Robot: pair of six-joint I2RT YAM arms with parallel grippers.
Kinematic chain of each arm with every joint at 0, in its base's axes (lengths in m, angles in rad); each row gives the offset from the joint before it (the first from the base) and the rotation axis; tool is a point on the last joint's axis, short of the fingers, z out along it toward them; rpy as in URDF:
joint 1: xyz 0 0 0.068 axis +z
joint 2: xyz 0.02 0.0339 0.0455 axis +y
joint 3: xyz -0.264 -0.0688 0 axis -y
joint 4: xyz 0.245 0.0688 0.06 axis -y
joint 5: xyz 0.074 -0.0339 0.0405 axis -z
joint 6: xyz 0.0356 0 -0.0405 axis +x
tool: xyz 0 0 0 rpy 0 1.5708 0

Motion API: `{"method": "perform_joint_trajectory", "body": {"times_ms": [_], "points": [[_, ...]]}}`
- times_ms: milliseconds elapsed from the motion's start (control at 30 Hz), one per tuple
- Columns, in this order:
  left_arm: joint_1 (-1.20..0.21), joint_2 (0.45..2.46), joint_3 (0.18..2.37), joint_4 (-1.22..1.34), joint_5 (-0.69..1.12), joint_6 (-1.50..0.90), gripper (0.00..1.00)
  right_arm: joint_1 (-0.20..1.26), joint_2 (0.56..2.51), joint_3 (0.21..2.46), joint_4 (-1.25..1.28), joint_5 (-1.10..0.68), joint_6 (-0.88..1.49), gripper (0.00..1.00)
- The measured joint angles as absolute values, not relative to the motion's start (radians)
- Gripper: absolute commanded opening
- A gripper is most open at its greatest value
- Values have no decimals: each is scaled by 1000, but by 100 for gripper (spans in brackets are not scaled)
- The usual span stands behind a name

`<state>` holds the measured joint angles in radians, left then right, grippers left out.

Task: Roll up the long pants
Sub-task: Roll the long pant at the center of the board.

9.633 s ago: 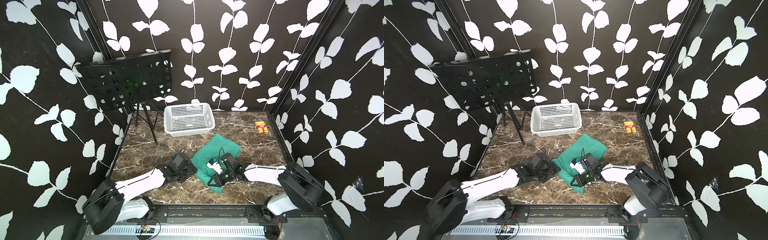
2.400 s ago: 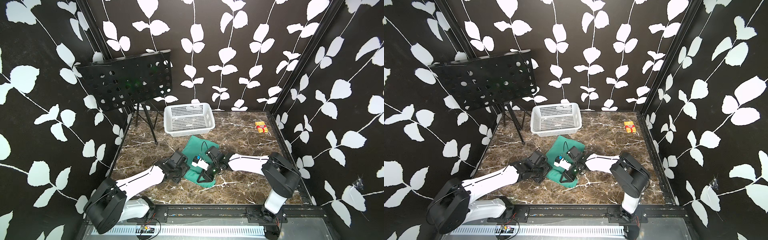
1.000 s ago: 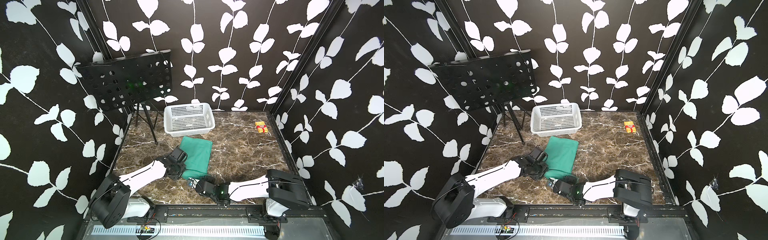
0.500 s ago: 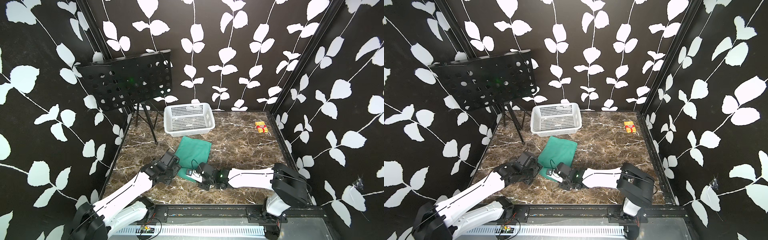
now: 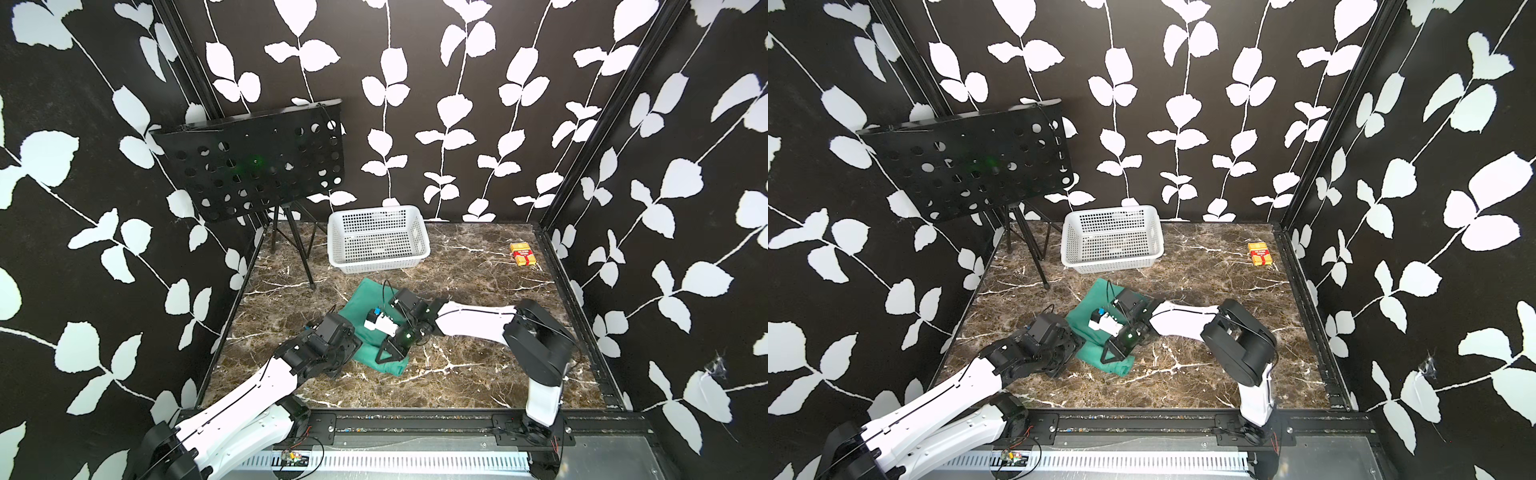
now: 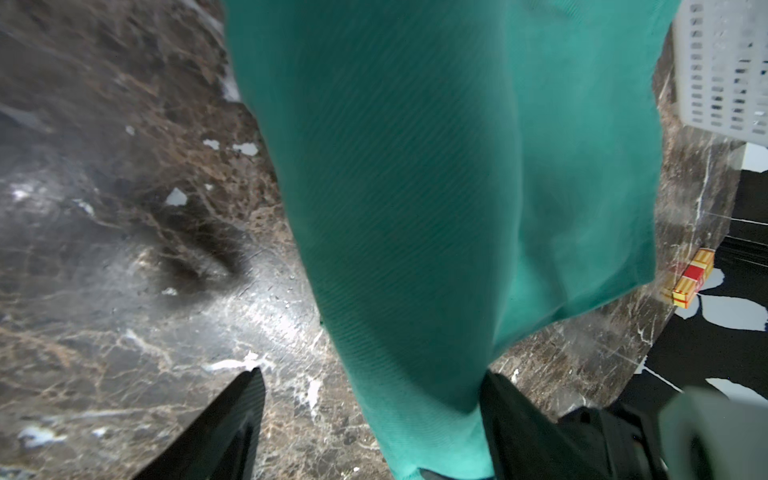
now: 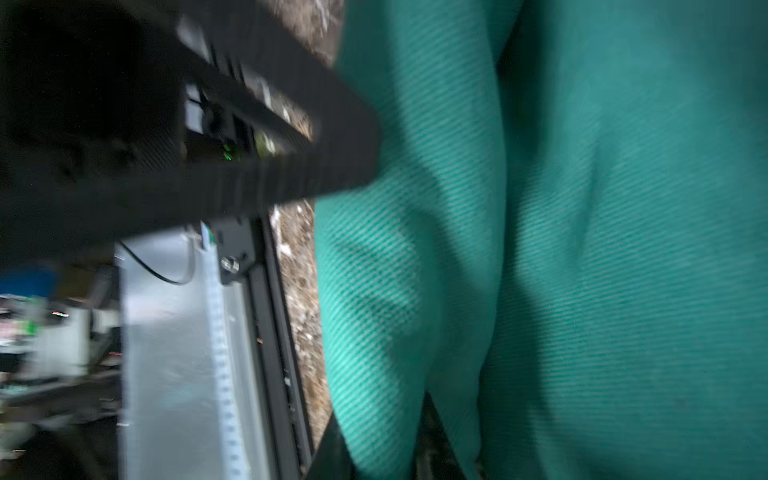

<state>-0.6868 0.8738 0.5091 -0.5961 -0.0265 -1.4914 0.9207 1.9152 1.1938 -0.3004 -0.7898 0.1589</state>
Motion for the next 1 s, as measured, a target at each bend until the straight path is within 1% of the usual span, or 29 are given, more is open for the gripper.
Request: {"method": "perform_joint_trajectory", "body": {"times_ms": [200,333,433,500,533,567,600,633,700,767,833,900,967,1000], "points": [[-659,946,498,-524,-25,-1468,81,875,1968,1217,-318,-907,242,2],[-612,1018,503,-473,2,-1429,78,850,1970,1215,-315,-931,278,2],[-591,1082,519,-439,28,-1403,72,836,1970,1213,-313,-936,297,1],[-585,1129,539,-422,42,-1394,66,826,1970,1211,-314,-937,307,4],[-583,1149,547,-415,48,-1393,63,823,1970,1211,-316,-936,311,8],[-582,1170,556,-408,54,-1390,60,821,1970,1211,-318,-933,314,16],[-581,1191,564,-402,60,-1393,59,820,1970,1211,-319,-927,317,28],[-580,1205,569,-399,64,-1394,58,819,1968,1211,-321,-918,323,36],[-579,1226,575,-397,68,-1400,57,819,1950,1208,-328,-876,331,46],[-577,1232,575,-397,70,-1408,56,819,1905,1191,-338,-803,337,59],[-576,1232,575,-398,71,-1417,56,827,1835,1165,-342,-710,328,64],[-575,1232,575,-398,72,-1426,55,847,1736,1122,-329,-577,294,69],[-575,1232,575,-398,72,-1436,55,905,1640,1068,-290,-435,236,71],[-575,1232,575,-398,73,-1440,55,956,1590,1029,-256,-353,194,73]]}}
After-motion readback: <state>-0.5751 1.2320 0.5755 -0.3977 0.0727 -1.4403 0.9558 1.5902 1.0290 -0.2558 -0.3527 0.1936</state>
